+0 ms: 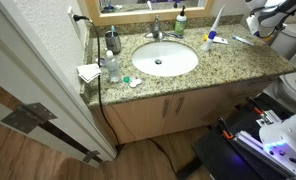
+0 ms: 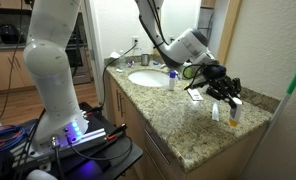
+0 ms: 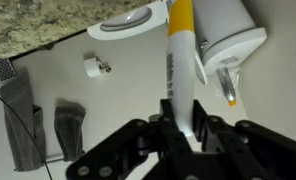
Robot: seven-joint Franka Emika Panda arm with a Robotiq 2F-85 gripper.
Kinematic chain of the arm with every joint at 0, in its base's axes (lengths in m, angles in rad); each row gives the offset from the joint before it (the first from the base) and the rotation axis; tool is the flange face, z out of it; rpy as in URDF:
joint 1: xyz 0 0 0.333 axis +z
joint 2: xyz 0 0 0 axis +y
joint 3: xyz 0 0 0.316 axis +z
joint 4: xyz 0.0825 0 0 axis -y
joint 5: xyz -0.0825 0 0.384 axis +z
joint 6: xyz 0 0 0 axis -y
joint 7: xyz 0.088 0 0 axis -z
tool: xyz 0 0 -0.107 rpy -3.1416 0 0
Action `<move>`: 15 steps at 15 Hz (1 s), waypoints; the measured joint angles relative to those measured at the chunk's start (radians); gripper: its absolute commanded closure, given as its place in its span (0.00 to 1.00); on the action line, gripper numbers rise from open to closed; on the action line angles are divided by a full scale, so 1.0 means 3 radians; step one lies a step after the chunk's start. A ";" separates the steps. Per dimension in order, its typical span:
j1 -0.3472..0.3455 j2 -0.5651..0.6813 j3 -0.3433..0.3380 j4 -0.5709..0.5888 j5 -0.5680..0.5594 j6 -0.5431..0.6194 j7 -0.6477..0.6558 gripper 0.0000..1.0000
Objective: Place the white and yellow bottle upside down on the right side of the counter
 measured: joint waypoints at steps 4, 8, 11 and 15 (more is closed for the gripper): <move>-0.0239 0.0017 0.0209 0.0110 0.0042 -0.0208 -0.0133 0.77; -0.0317 0.0016 0.0328 0.0135 0.0122 -0.0281 -0.0281 0.94; -0.0325 0.0014 0.0356 0.0132 0.0105 -0.0303 -0.0363 0.94; -0.0314 -0.0031 0.0496 0.0119 0.0102 -0.0439 -0.0667 0.94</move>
